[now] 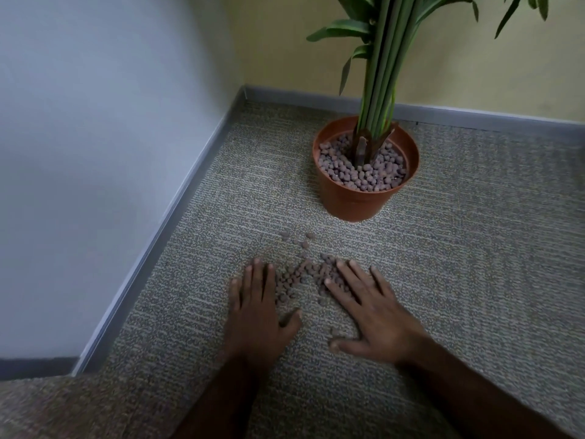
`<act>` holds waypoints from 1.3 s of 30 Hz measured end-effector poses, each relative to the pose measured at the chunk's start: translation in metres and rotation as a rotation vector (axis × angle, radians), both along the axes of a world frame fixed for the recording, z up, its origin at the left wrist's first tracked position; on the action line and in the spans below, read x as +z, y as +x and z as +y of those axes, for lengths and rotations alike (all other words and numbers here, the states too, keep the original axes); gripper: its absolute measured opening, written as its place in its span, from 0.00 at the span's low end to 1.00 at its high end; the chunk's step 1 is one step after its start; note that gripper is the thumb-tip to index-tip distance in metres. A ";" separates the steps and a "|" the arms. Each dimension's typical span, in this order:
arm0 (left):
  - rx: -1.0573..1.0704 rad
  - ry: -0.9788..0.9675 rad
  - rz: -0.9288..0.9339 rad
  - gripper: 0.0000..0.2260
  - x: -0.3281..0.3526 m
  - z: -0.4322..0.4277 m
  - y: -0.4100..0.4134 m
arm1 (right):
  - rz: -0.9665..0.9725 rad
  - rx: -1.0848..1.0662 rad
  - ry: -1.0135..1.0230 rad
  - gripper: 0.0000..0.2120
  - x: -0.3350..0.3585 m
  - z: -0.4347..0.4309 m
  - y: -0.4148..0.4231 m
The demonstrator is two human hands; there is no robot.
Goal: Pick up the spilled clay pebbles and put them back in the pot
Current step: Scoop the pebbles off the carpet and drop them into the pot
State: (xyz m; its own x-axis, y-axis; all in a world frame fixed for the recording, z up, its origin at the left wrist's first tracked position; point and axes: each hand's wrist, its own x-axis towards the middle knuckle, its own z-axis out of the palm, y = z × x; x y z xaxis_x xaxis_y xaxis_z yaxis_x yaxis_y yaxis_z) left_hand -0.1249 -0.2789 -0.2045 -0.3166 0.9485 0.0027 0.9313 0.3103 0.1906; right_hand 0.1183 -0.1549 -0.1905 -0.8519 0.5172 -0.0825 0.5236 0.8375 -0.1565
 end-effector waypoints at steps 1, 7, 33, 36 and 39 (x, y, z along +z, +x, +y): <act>0.026 -0.005 -0.009 0.45 0.002 0.009 0.005 | -0.007 -0.023 -0.015 0.50 0.002 0.003 -0.010; 0.049 0.054 -0.104 0.34 0.017 0.069 0.003 | 0.155 -0.091 -0.158 0.33 0.011 0.024 -0.083; -0.255 0.034 -0.098 0.33 0.011 0.067 -0.002 | 0.108 -0.065 -0.047 0.36 0.002 0.029 -0.064; -0.235 0.104 -0.120 0.25 0.012 0.070 -0.001 | 0.130 -0.032 0.131 0.27 0.004 0.033 -0.072; -0.214 0.162 -0.081 0.17 0.013 0.070 0.001 | 0.138 -0.038 0.216 0.19 0.007 0.033 -0.081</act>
